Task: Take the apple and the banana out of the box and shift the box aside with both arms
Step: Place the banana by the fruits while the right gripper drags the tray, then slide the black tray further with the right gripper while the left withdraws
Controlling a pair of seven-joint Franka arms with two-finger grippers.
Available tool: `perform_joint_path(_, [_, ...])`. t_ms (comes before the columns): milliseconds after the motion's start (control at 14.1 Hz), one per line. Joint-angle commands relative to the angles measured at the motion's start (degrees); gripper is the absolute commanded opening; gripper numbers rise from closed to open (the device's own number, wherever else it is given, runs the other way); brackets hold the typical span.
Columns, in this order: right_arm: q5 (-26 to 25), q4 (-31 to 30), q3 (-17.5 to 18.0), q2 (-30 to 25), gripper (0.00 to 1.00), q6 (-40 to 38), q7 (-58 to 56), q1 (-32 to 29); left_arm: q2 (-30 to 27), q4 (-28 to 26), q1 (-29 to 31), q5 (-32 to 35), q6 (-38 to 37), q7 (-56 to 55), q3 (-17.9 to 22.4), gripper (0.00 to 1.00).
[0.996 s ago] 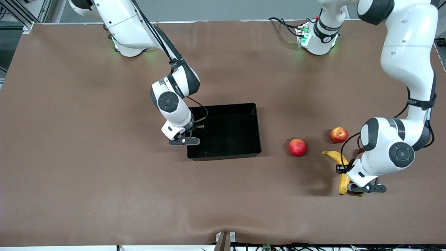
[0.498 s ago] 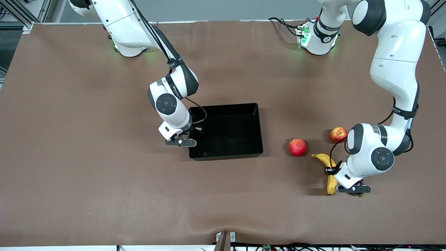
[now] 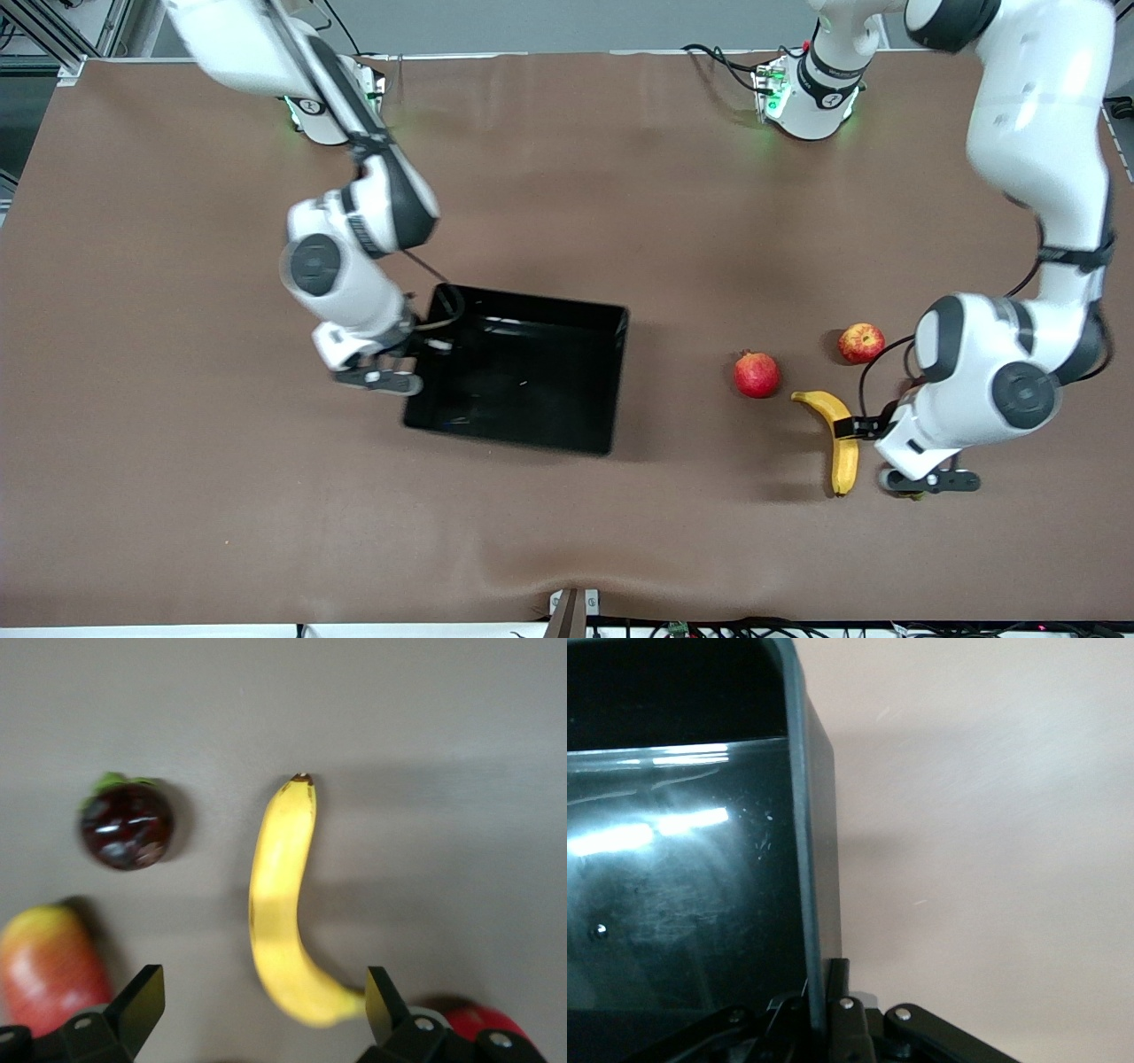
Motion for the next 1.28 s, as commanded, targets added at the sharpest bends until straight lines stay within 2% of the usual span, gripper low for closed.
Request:
perform_joint_path(0, [0.6,-1.7,1.2,-5.0,0.00,-2.9,-6.8,-7.9,-7.4,-2.1,0.8,-0.4,-3.4,0.7,-0.3,1.00])
perform_joint_path(498, [0.6,-1.5,1.1,-4.4,0.00,-5.4,-38.5,-29.7,-23.2,-2.1,3.7,-1.6,-20.6,4.8,0.0,1.00])
perform_joint_path(925, [-1.3,-1.0,1.0,0.9,0.00,-3.0,-48.1,-38.9,-32.3,-2.5,4.3,-4.8,-31.9,6.2,-0.4,1.00])
perform_joint_path(1067, [-2.0,-0.3,1.0,4.1,0.00,0.8,-49.8,-41.1,-34.1,-3.0,4.2,-6.3,-32.9,6.1,-0.4,1.00])
perform_joint_path(1209, [-1.9,1.5,1.0,6.7,0.00,1.2,-50.2,-42.5,-37.4,-6.6,2.3,-7.1,-32.5,4.9,0.3,1.00])
